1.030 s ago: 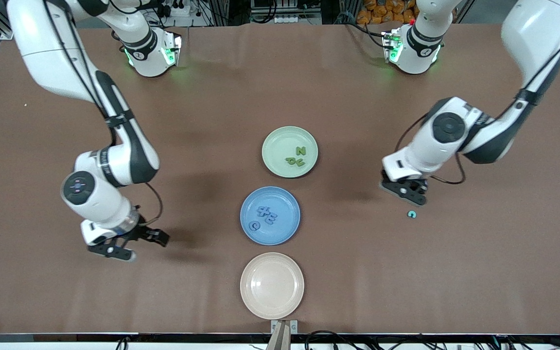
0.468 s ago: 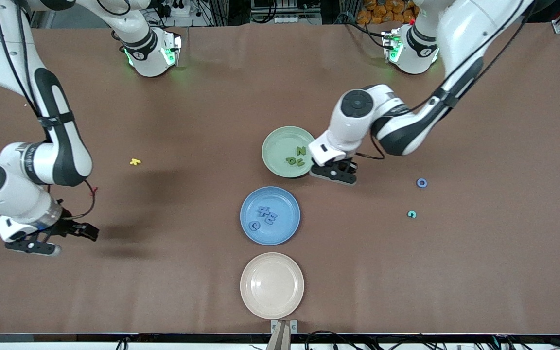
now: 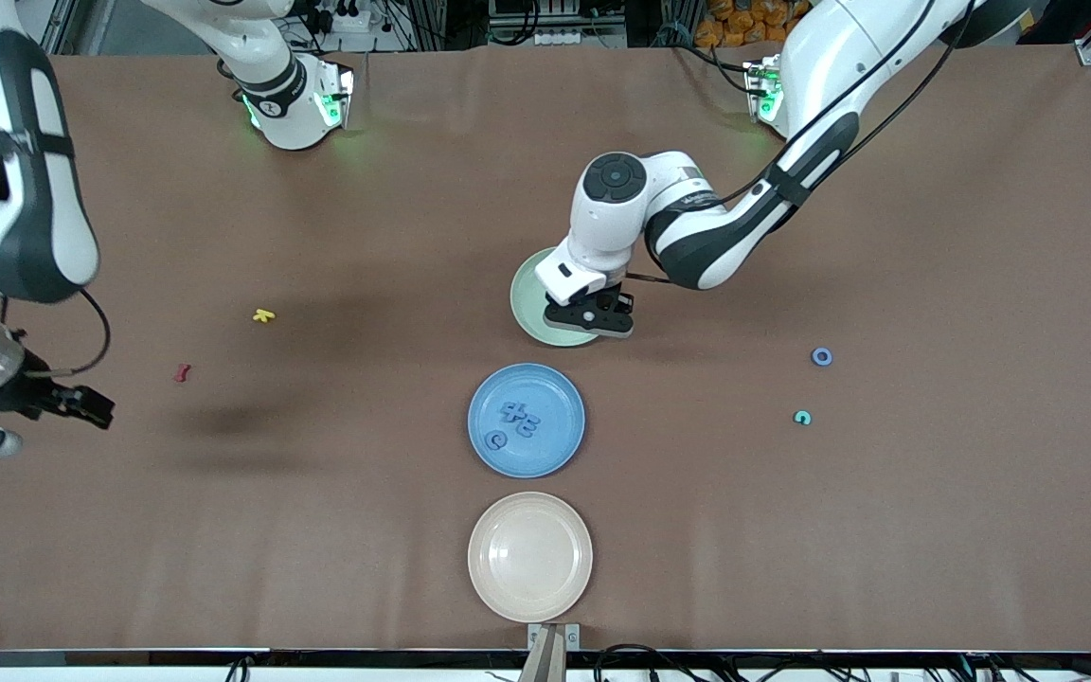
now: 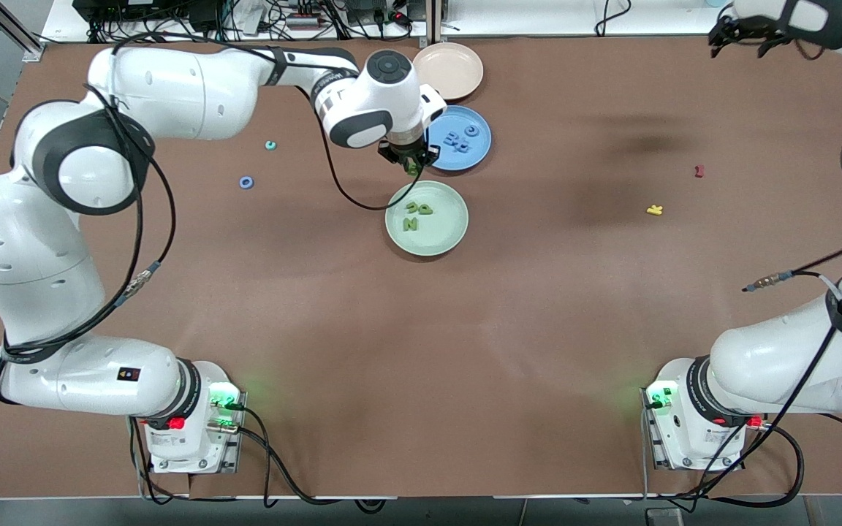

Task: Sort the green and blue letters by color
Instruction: 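Carry the B to the green plate while the right gripper returns to rest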

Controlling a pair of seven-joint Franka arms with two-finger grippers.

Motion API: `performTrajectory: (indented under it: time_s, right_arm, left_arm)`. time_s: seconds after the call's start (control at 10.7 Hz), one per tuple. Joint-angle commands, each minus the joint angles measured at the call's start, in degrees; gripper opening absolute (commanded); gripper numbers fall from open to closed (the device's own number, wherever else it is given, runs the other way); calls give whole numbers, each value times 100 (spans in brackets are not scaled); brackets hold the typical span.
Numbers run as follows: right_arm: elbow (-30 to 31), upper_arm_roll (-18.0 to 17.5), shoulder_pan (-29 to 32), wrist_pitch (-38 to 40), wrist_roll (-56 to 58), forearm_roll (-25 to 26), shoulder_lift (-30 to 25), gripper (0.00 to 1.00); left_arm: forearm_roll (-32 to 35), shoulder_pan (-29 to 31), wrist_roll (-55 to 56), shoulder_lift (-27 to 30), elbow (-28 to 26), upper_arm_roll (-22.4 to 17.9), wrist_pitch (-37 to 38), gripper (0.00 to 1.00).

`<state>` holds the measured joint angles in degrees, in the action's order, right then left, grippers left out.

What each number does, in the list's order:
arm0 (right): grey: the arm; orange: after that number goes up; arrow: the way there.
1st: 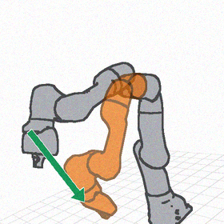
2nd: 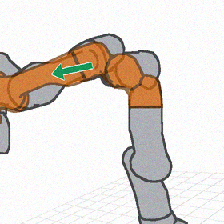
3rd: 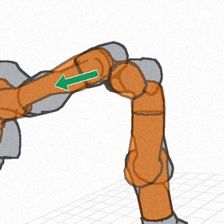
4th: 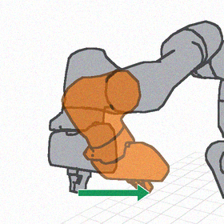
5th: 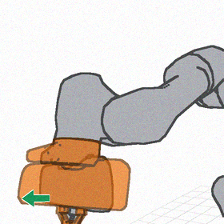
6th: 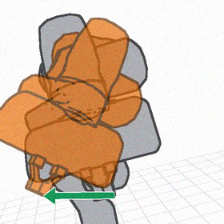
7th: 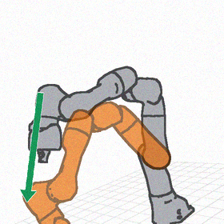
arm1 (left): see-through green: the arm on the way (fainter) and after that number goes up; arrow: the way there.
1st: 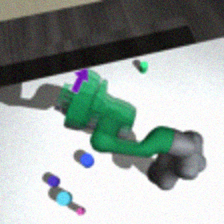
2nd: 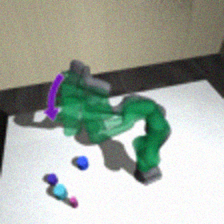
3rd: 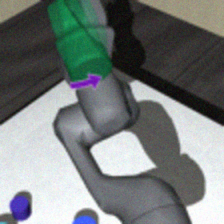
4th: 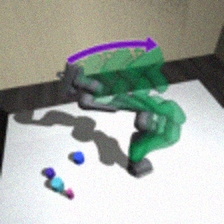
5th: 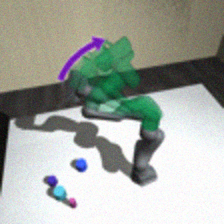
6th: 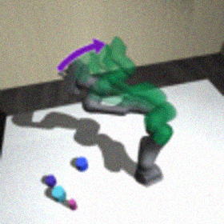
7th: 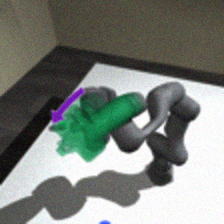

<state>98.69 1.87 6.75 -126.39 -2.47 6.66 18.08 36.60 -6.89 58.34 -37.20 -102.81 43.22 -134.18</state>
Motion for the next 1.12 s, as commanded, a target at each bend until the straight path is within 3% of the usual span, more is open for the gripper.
performTrajectory:
  time_s: [0.0, 0.19, 0.28, 0.37, 0.47, 0.75, 1.03]
  right_arm:
    - [-102, -63, 2, 1295, 71, 81, -734, 100]
    - [-594, -81, -121, 2228, 63, 28, -911, 100]
    - [-805, -90, -226, 2607, 54, 19, -1016, 100]
    - [-886, -90, -323, 2820, 28, 19, -1182, 100]
    - [-904, -99, -419, 3039, 19, -42, -1358, 100]
    - [-1078, -55, -884, 3287, -95, -69, -1571, 100]
    - [-1193, -64, -948, 3305, 0, -95, -1562, 100]
  left_arm:
    - [-126, -758, 307, -147, 331, -505, 103, 3]
    - [-197, -1286, 747, -165, 420, -901, 129, 11]
    - [-197, -1358, 792, -165, 420, -946, 164, 31]
    - [-197, -1350, 793, -165, 420, -955, 164, 70]
    - [-145, -1315, 732, -139, 429, -955, 164, 100]
    - [-170, -1280, 775, -78, 534, -955, 164, 100]
    - [-92, -1096, 696, 326, 543, -955, 173, 100]
